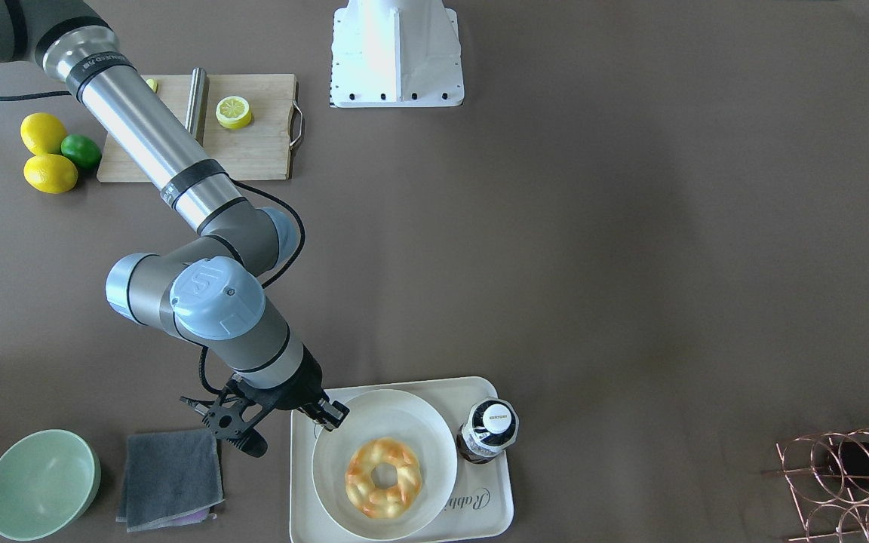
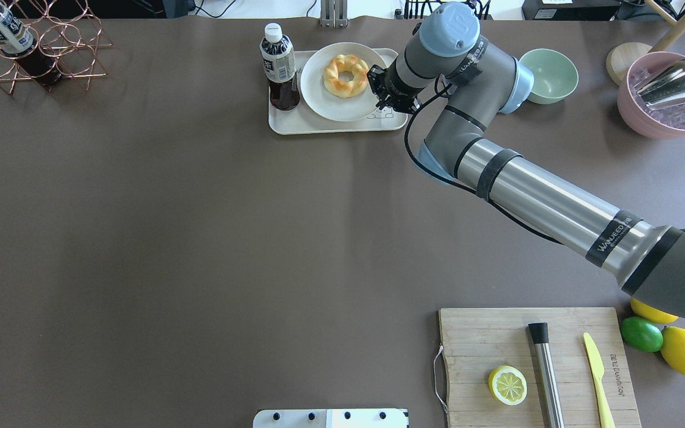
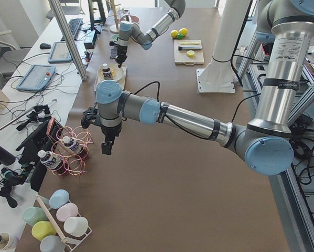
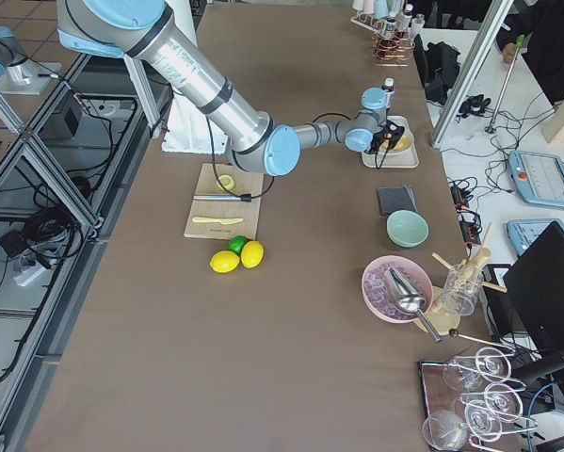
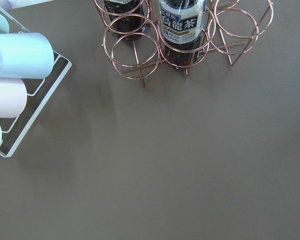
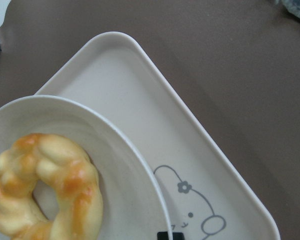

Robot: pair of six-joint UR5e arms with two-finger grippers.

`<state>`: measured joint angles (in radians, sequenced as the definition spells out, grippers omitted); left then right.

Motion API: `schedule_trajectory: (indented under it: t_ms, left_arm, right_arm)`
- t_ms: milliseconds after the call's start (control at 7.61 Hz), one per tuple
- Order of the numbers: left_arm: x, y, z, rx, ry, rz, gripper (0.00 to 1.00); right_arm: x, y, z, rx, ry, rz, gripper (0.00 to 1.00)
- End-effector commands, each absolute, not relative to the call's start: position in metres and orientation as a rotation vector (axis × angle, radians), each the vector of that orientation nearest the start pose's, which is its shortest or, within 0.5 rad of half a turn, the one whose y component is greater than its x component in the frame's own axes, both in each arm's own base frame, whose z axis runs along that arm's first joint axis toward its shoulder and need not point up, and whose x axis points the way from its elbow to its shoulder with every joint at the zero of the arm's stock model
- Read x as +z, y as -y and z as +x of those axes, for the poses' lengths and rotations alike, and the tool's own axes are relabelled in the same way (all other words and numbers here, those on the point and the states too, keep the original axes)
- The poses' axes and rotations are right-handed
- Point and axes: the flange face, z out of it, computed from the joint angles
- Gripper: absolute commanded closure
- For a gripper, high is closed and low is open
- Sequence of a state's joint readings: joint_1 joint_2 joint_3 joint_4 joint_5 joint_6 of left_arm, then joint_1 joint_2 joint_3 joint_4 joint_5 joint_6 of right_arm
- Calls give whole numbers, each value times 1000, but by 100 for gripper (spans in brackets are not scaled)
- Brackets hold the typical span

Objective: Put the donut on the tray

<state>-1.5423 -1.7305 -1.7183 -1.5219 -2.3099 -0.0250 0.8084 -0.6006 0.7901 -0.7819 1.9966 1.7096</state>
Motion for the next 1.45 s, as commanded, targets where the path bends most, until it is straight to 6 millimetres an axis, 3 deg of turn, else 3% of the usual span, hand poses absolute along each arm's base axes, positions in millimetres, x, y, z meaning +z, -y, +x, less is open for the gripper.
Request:
schedule_trajectory:
  t_ms: [0, 131, 394, 526, 657, 789, 920, 1051, 1314]
  left_arm:
    - [511, 559, -50, 97, -747, 222, 2]
    - [510, 559, -49, 100, -760, 221, 2]
    - [510, 559, -49, 100, -760, 221, 2]
    - [510, 559, -49, 101, -760, 222, 2]
    - [512, 557, -50, 98, -761, 219, 2]
    - [513, 555, -59, 84, -759, 224, 2]
    - [520, 551, -62, 91, -757, 222, 2]
    - [532, 543, -70, 97, -751, 216, 2]
    - [539, 535, -73, 101, -751, 213, 2]
  right_arm:
    - [290, 698, -515, 643, 1056, -116, 100]
    - [293, 698, -513, 648, 1051, -119, 1]
    - [288, 697, -510, 654, 1018, -128, 0]
    - [280, 693, -497, 643, 1000, -125, 0]
    - [298, 668, -471, 621, 952, -130, 0]
    - [321, 644, -428, 597, 898, -136, 0]
    - [329, 633, -395, 563, 830, -129, 0]
    - [352, 613, -364, 511, 763, -122, 0]
    - [412, 563, -272, 396, 654, -104, 0]
